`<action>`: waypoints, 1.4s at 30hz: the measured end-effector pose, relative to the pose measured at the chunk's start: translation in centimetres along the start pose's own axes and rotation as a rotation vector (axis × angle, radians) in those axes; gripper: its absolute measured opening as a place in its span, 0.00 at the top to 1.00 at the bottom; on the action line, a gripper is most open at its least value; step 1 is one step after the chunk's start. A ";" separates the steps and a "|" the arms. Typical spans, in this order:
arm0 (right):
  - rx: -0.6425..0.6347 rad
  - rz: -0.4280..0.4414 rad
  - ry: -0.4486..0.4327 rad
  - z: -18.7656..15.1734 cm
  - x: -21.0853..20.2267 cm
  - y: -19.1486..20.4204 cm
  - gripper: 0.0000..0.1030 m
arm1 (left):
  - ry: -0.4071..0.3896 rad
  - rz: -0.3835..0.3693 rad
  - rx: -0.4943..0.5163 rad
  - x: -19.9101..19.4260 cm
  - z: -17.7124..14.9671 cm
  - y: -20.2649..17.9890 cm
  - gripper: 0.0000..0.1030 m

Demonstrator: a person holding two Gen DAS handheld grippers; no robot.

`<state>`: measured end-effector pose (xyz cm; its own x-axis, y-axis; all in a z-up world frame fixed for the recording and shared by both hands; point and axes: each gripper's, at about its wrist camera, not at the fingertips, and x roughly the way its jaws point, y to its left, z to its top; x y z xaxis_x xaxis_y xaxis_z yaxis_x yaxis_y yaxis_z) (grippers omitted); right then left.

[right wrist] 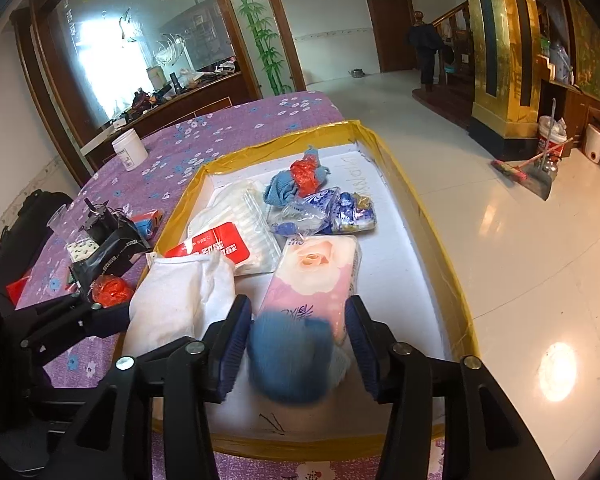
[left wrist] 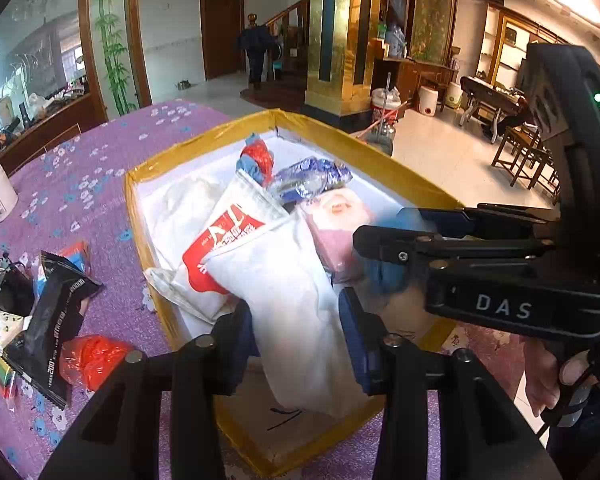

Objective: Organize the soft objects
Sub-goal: 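Lower the white cloth and blue knit cloth into the tray, open both grippers, then withdraw both grippers from the tray back toward the pile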

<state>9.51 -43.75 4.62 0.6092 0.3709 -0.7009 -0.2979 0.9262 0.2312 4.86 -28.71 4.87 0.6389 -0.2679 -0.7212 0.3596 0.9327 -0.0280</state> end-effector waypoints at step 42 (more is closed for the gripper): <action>-0.283 0.024 0.025 1.2 1.4 14.0 0.37 | -0.145 0.203 -0.286 -10.2 -6.3 14.9 0.46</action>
<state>7.07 -30.14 7.70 0.5826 0.3873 -0.7145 -0.5071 0.8603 0.0529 -0.65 -10.56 7.45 0.7749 -0.0830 -0.6267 0.0243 0.9945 -0.1017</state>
